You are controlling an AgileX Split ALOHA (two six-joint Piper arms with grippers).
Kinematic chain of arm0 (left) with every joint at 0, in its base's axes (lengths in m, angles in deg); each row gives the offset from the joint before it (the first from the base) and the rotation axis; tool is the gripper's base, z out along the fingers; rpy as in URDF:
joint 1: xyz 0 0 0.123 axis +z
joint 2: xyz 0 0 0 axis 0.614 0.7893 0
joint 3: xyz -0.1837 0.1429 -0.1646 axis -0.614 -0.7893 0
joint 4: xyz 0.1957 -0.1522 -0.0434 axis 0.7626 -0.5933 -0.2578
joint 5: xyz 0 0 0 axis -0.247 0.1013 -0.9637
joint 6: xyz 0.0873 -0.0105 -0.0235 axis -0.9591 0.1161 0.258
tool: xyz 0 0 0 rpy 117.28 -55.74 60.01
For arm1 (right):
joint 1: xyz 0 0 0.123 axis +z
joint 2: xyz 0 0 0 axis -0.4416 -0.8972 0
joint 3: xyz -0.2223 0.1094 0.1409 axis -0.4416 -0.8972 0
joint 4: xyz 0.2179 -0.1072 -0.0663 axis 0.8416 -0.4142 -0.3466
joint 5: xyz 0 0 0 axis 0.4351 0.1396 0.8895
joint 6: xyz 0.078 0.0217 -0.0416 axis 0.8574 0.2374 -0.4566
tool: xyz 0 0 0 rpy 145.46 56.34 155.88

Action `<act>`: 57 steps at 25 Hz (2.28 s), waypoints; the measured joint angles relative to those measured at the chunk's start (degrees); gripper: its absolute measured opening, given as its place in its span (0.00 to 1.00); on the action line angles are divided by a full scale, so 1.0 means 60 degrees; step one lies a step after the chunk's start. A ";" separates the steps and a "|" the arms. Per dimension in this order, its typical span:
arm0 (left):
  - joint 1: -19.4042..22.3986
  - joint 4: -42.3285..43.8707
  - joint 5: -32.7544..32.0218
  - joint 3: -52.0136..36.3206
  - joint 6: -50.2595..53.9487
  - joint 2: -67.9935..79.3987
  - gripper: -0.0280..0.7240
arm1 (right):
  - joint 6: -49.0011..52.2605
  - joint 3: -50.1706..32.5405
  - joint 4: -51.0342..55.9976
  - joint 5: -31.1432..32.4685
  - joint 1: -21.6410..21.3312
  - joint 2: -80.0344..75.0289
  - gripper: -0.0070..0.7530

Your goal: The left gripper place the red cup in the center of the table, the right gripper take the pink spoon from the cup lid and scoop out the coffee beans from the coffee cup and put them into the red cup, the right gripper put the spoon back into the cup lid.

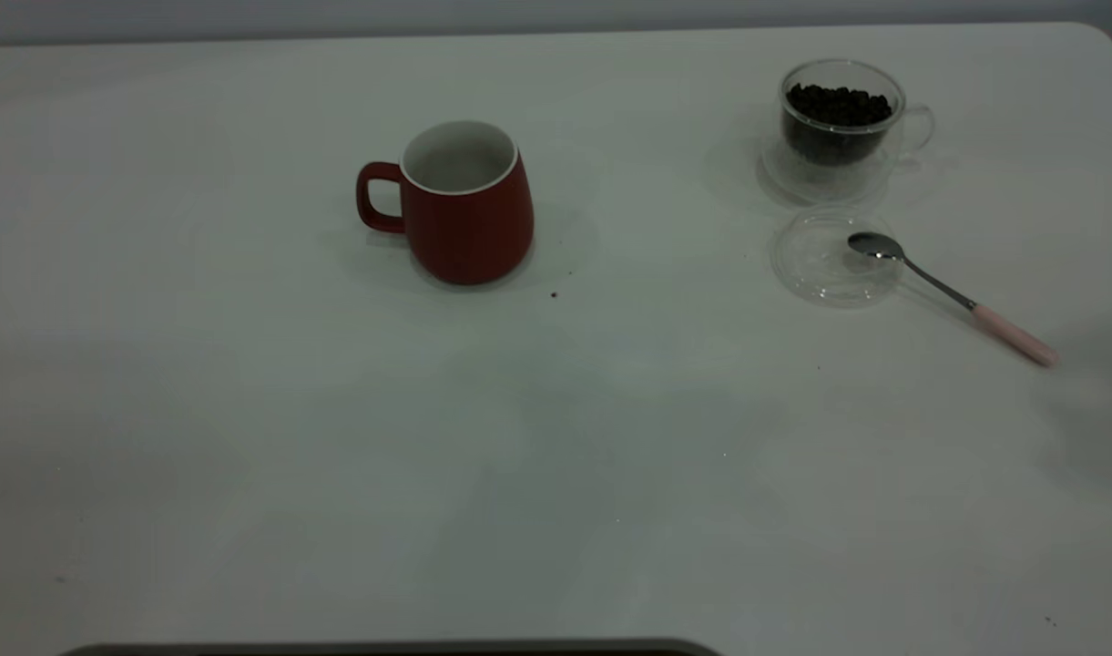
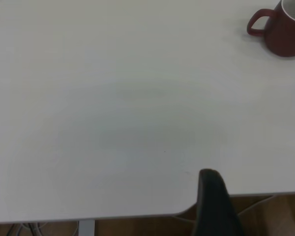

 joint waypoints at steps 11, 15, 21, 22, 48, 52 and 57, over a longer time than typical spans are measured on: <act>0.0000 0.0000 0.0000 0.0000 0.0000 0.0000 0.70 | 0.3683 -0.4667 -0.3129 0.0720 0.0073 0.5966 0.75; 0.0000 0.0000 0.0000 0.0000 0.0000 0.0000 0.70 | 0.3704 -0.5372 -0.2635 0.0619 0.1017 0.7458 0.75; 0.0000 0.0000 0.0000 0.0000 0.0000 0.0000 0.70 | 0.3704 -0.5381 -0.2148 0.0836 0.1641 0.9131 0.75; 0.0000 0.0000 0.0000 0.0000 0.0000 0.0000 0.70 | 0.3704 -0.5381 -0.2114 0.0870 0.1641 0.9311 0.75; 0.0000 0.0000 0.0000 0.0000 0.0032 0.0000 0.70 | 0.3704 -0.5381 -0.2083 0.1152 0.1641 1.1558 0.75; 0.0000 0.0000 0.0000 0.0000 0.0023 0.0000 0.70 | 0.3704 -0.5381 -0.2083 0.1157 0.1641 1.1558 0.75; 0.0000 0.0000 0.0000 0.0000 0.0023 0.0000 0.70 | 0.3704 -0.5381 -0.2083 0.1164 0.1641 1.1558 0.75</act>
